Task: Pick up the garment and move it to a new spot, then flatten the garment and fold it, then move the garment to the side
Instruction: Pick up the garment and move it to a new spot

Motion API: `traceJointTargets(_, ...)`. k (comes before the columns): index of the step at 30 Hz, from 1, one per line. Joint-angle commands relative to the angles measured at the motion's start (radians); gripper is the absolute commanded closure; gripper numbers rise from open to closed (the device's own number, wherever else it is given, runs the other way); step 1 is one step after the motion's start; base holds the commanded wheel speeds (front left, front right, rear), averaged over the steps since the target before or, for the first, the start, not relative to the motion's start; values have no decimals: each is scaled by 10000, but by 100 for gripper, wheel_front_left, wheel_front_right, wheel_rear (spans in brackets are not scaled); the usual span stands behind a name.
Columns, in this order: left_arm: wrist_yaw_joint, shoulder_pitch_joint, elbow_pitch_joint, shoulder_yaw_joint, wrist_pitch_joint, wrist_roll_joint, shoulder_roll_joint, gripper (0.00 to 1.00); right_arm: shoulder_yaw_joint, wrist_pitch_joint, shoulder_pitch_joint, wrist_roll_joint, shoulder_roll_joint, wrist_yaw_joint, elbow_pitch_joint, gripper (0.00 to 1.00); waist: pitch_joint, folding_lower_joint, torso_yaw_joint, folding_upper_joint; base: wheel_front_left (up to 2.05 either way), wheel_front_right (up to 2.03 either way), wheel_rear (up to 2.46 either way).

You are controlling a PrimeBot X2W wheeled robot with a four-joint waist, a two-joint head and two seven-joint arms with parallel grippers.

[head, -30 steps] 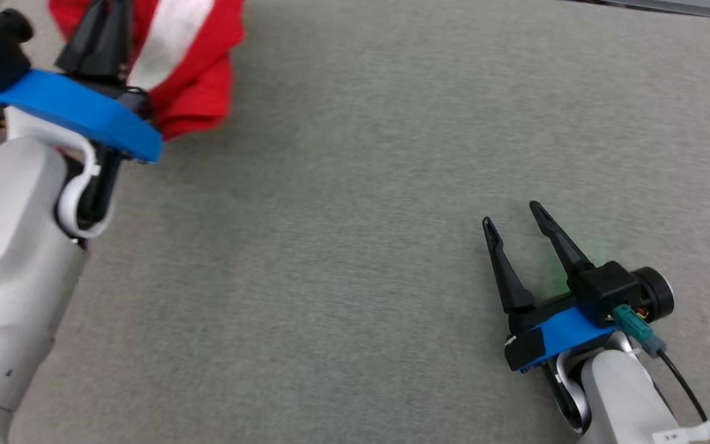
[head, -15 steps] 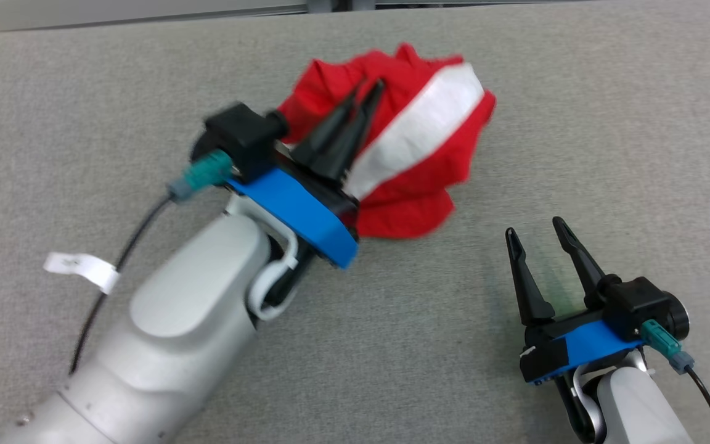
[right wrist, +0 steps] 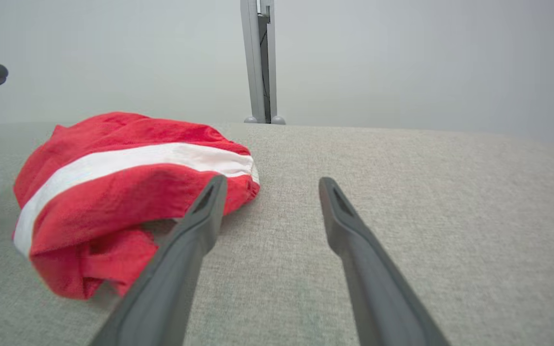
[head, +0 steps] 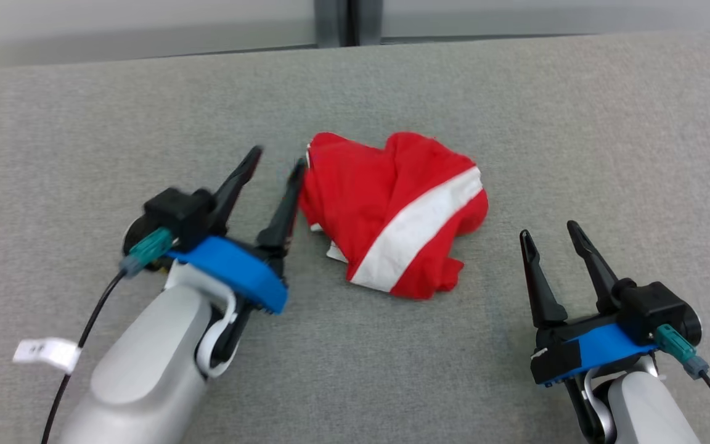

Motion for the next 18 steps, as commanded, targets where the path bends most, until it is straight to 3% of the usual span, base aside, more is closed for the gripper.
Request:
traceJointTargets(1,41,442,-87,424,-24,265,57,0,-34,-7,132,-90,-21,-3,-36,0,-112,1,89,0,0,0,0)
traceJointTargets(9,-64,3212,-1021,3608,-24,2149,-270,0,-383,-7,495,-63,-25,-3,16,0,-1113,1,647,0,0,0,0)
traceJointTargets(18,-273,5786,-2119,5551,-24,3855,-1410,0,-713,-7,1420,42,-24,-3,319,0,-2196,1,1124,0,0,0,0)
